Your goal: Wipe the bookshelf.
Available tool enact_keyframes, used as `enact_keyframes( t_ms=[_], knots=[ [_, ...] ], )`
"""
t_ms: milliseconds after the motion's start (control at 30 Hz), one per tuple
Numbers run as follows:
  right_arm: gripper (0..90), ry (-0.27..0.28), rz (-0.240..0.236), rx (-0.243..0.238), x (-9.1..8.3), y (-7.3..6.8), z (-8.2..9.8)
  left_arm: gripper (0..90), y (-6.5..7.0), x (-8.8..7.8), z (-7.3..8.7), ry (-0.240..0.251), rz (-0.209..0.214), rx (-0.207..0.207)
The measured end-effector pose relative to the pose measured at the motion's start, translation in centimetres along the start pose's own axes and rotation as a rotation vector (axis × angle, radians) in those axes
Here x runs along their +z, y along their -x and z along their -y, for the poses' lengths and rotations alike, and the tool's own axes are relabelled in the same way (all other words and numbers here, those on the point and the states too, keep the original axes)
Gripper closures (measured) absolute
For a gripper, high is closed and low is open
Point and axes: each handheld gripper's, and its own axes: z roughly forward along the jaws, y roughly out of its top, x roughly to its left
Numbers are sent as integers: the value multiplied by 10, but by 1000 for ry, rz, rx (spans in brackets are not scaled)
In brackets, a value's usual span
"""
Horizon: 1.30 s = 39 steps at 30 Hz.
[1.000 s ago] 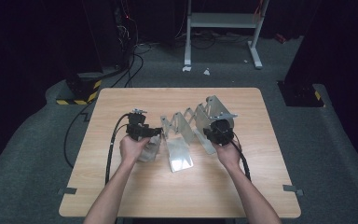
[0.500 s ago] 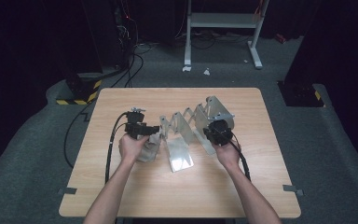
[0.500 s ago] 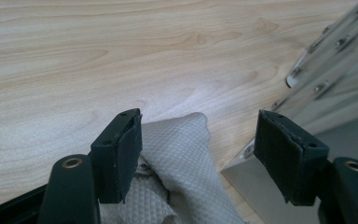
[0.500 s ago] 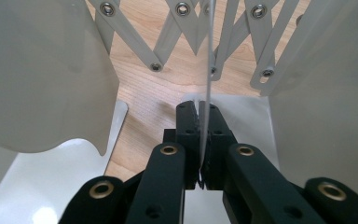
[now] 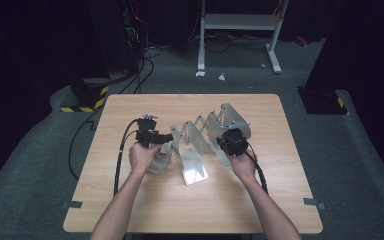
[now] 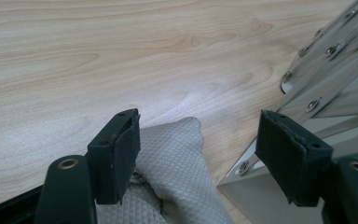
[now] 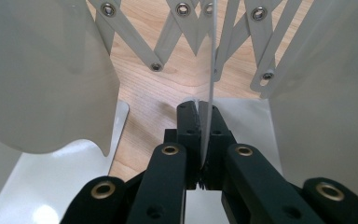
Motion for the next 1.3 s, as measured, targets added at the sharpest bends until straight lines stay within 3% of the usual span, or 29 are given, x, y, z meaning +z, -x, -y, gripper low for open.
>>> enact_keyframes(
  t_ms=[533, 1067, 1300],
  knots=[
    [889, -10, -23, -23, 6, -7, -8, 304, 15, -9, 12, 17, 36, 31],
    [872, -5, -63, -21, 10, -9, -12, 310, 27, -17, 25, 29, 43, 54],
    [742, 5, -66, -12, 8, -7, -7, 304, 27, -17, 29, 26, 52, 48]
  ],
)
